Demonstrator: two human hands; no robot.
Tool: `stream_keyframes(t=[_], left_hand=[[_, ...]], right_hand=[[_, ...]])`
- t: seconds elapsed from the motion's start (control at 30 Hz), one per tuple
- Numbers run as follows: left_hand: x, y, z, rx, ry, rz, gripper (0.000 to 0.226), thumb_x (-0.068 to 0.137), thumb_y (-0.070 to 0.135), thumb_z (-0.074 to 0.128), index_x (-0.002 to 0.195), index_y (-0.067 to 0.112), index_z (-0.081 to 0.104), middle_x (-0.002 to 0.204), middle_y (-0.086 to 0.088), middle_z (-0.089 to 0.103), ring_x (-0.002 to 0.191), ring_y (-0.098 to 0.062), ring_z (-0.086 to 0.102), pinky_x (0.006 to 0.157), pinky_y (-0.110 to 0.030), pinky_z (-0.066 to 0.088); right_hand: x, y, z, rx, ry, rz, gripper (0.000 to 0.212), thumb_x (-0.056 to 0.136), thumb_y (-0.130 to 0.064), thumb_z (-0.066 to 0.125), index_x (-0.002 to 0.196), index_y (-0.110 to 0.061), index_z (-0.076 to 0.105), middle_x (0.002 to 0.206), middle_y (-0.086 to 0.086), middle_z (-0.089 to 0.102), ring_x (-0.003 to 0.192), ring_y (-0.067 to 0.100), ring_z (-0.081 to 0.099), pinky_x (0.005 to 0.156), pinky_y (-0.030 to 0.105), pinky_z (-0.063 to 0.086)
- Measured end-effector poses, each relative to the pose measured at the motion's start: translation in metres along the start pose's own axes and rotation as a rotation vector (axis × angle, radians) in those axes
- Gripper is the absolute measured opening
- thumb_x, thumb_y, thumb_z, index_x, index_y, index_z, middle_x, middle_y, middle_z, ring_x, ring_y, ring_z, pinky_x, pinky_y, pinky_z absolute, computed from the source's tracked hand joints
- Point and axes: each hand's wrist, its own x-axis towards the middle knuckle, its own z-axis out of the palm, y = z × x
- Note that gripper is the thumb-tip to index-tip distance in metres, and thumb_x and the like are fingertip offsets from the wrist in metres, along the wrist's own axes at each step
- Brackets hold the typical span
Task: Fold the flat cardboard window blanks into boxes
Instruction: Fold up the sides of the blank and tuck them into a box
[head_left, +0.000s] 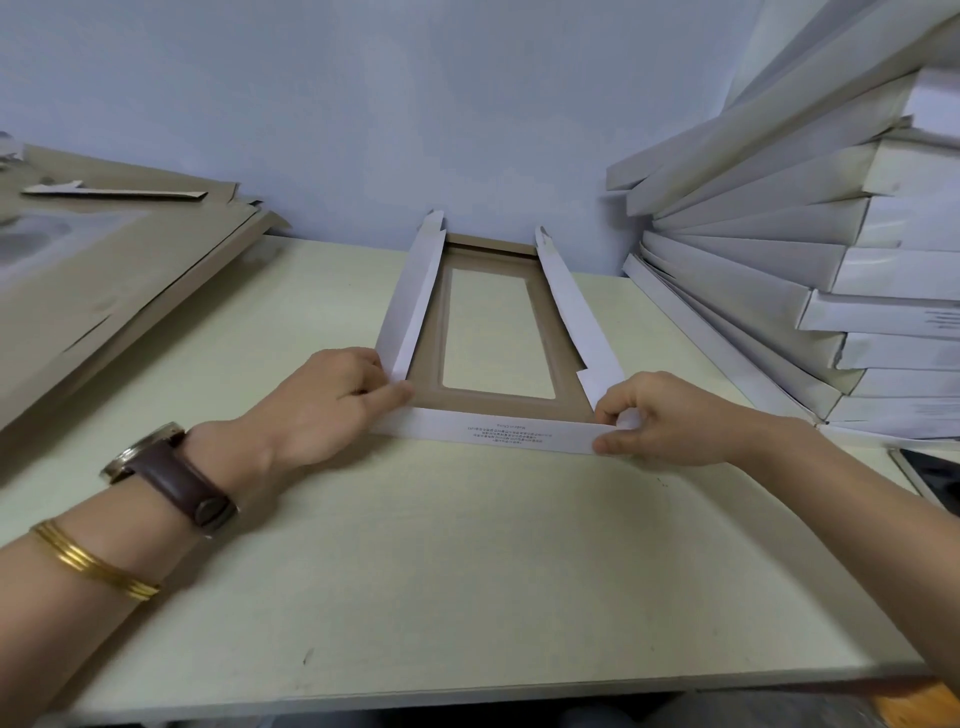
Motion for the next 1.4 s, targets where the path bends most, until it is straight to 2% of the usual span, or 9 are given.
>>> stream_keyframes(t=[0.1, 0.2, 0.33, 0.6, 0.8, 0.93, 1.07, 1.27, 1.4], left_hand=[[0.009, 0.003, -0.003, -0.022, -0.012, -0.115, 0.049, 0.099, 0.042, 0.041, 0.072, 0.006, 0.061, 0.071, -0.002, 0.056, 0.066, -0.017, 0.049, 0.06, -0.029, 0.035], [0.022, 0.004, -0.004, 0.059, -0.081, -0.116, 0.034, 0.097, 0.027, 0.049, 0.073, 0.007, 0.059, 0.07, -0.002, 0.056, 0.069, -0.02, 0.048, 0.061, -0.029, 0.035], [0.038, 0.007, -0.004, 0.153, -0.085, -0.145, 0.01, 0.085, 0.018, 0.066, 0.075, 0.017, 0.062, 0.077, 0.004, 0.06, 0.072, -0.014, 0.054, 0.056, -0.023, 0.037], [0.06, 0.01, 0.0, 0.323, -0.114, -0.222, 0.014, 0.073, 0.013, 0.068, 0.066, 0.021, 0.059, 0.073, 0.001, 0.061, 0.072, -0.022, 0.061, 0.05, -0.022, 0.038], [0.067, 0.013, 0.002, 0.341, -0.109, -0.28, 0.011, 0.07, 0.015, 0.067, 0.081, 0.017, 0.064, 0.084, -0.002, 0.061, 0.078, -0.024, 0.062, 0.057, -0.024, 0.043], [0.07, 0.016, 0.002, 0.348, -0.107, -0.316, 0.015, 0.068, 0.015, 0.065, 0.083, 0.015, 0.062, 0.083, -0.004, 0.061, 0.077, -0.025, 0.061, 0.06, -0.027, 0.046], [0.071, 0.021, 0.005, 0.407, -0.094, -0.323, 0.015, 0.068, 0.015, 0.065, 0.081, 0.015, 0.057, 0.081, -0.004, 0.056, 0.07, -0.022, 0.057, 0.055, -0.025, 0.04], [0.066, 0.027, 0.014, 0.574, -0.049, -0.265, 0.028, 0.076, 0.025, 0.064, 0.069, 0.017, 0.038, 0.073, -0.001, 0.044, 0.059, -0.016, 0.041, 0.05, -0.026, 0.03], [0.066, 0.024, 0.011, 0.537, -0.08, -0.233, 0.014, 0.08, 0.02, 0.055, 0.076, 0.018, 0.041, 0.075, -0.001, 0.044, 0.066, -0.022, 0.045, 0.053, -0.028, 0.03]], right_hand=[[0.0, -0.005, 0.005, -0.011, -0.042, -0.05, 0.011, 0.092, -0.013, 0.058, 0.087, -0.004, 0.061, 0.081, 0.007, 0.059, 0.066, 0.005, 0.05, 0.057, 0.016, 0.036], [0.0, -0.009, 0.006, -0.035, -0.063, -0.07, 0.009, 0.094, -0.01, 0.053, 0.086, -0.01, 0.057, 0.078, -0.006, 0.051, 0.067, -0.003, 0.045, 0.059, 0.013, 0.033], [0.001, -0.01, 0.003, -0.063, -0.087, -0.07, 0.01, 0.095, -0.012, 0.053, 0.088, -0.018, 0.058, 0.084, -0.007, 0.054, 0.071, 0.001, 0.046, 0.06, 0.014, 0.033], [0.001, -0.013, 0.002, -0.064, -0.101, -0.082, 0.022, 0.095, -0.013, 0.054, 0.082, -0.031, 0.053, 0.08, -0.012, 0.052, 0.072, -0.002, 0.047, 0.061, 0.013, 0.033], [0.003, -0.012, 0.002, -0.079, -0.098, -0.082, 0.009, 0.094, -0.013, 0.054, 0.092, -0.018, 0.061, 0.086, -0.008, 0.056, 0.075, 0.004, 0.047, 0.062, 0.013, 0.034], [0.001, -0.012, 0.002, -0.047, -0.093, -0.083, 0.014, 0.094, -0.013, 0.054, 0.09, -0.025, 0.06, 0.085, -0.013, 0.056, 0.076, -0.001, 0.049, 0.062, 0.013, 0.034], [0.002, -0.011, 0.003, -0.057, -0.089, -0.067, 0.012, 0.094, -0.013, 0.054, 0.099, -0.015, 0.064, 0.093, -0.003, 0.061, 0.084, 0.013, 0.052, 0.066, 0.019, 0.037], [0.001, -0.012, 0.003, -0.048, -0.075, -0.069, 0.01, 0.094, -0.012, 0.055, 0.093, -0.016, 0.064, 0.087, -0.004, 0.059, 0.072, 0.002, 0.048, 0.06, 0.012, 0.034], [0.001, -0.012, 0.003, -0.045, -0.064, -0.068, 0.011, 0.094, -0.012, 0.055, 0.096, -0.014, 0.065, 0.091, 0.0, 0.061, 0.081, 0.011, 0.051, 0.064, 0.014, 0.035]])
